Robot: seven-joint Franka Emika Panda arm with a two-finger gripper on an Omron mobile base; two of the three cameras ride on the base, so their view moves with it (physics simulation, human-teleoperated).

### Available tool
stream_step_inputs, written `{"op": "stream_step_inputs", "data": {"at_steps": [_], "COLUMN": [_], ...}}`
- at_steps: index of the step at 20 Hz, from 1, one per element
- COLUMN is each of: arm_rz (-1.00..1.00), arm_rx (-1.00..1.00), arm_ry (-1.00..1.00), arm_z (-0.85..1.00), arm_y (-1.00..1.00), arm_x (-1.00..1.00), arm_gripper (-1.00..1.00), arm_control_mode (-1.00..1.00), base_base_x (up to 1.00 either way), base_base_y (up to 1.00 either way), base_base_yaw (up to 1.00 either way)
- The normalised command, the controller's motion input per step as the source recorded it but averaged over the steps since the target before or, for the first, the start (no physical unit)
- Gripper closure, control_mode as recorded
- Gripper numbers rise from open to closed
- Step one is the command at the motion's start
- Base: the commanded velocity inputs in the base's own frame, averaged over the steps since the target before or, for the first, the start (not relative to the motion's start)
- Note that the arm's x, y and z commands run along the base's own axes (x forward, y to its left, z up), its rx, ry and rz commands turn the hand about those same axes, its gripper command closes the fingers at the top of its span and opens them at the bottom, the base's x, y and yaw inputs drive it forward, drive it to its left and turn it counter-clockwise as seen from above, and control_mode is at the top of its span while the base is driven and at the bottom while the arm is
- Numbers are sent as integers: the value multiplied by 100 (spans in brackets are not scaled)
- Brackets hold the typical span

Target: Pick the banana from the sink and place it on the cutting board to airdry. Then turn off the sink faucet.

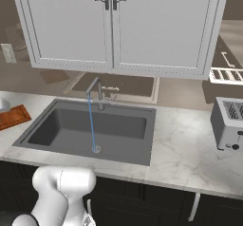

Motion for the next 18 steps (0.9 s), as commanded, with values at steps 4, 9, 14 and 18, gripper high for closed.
{"op": "stream_step_inputs", "data": {"at_steps": [4, 9, 14, 18], "arm_rz": [0, 0, 0, 0], "arm_rx": [4, 2, 1, 0], "arm_ry": [0, 0, 1, 0], "arm_z": [-10, -7, -9, -9], "arm_y": [29, 36, 31, 29], "arm_x": [28, 24, 17, 19], "arm_gripper": [100, 100, 100, 100], "arm_control_mode": [-100, -100, -100, -100], "base_base_x": [0, 0, 0, 0], "base_base_y": [0, 0, 0, 0], "base_base_yaw": [0, 0, 0, 0]}}
